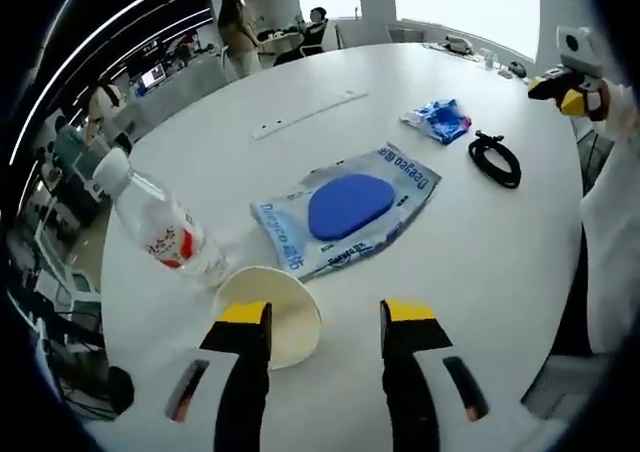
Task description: Arrange the tabletop items into an orderly group along one side of the table until the central work area is clear of visible clutter.
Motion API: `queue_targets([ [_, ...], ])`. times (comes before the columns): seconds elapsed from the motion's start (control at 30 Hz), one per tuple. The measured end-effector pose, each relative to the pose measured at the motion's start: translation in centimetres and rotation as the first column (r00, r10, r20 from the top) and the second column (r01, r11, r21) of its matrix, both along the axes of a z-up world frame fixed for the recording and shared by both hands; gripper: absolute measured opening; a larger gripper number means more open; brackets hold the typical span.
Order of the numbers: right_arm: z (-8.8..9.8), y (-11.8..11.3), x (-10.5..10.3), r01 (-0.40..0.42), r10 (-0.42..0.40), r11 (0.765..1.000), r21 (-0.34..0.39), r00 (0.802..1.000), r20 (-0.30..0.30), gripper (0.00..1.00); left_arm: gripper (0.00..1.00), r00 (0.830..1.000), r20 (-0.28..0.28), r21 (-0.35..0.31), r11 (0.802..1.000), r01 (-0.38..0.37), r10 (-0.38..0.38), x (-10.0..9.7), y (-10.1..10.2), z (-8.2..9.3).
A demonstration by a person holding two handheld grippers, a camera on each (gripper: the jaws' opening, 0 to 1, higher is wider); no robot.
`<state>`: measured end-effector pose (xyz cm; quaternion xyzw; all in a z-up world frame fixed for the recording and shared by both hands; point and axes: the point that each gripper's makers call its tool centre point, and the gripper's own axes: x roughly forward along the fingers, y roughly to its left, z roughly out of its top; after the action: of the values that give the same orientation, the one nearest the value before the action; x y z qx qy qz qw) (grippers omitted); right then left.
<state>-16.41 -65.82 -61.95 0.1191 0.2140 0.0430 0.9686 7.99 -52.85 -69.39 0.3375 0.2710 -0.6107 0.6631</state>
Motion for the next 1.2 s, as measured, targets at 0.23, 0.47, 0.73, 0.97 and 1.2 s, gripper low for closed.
queue_targets([
  [0.23,-0.4,-0.2,0.5,0.04,-0.037,0.995,0.089,0.999,-0.026,0.37,0.68,0.99,-0.067,-0.11,0.986,-0.127,0.12,0.5,-0.2,2.2],
  [0.47,-0.7,-0.2,1.1,0.062,-0.057,0.987,0.149,0.998,-0.038,0.49,0.98,0.959,-0.093,-0.134,0.951,-0.278,0.267,2.2,0.4,3.0],
  [0.73,-1.1,0.3,1.7,0.048,-0.039,0.986,0.161,0.998,-0.055,0.5,0.98,0.955,-0.098,-0.161,0.943,-0.293,0.28,2.4,0.1,3.6],
  [0.97,-1.7,0.3,1.7,0.042,-0.031,0.985,0.167,0.997,-0.071,0.49,0.95,0.957,-0.106,-0.162,0.945,-0.285,0.27,2.5,-0.8,3.6],
  [1.2,-2.1,-0.2,1.9,0.07,-0.055,0.98,0.189,0.995,-0.085,0.46,0.83,0.94,-0.154,-0.186,0.926,-0.329,0.304,2.6,-2.7,4.3],
])
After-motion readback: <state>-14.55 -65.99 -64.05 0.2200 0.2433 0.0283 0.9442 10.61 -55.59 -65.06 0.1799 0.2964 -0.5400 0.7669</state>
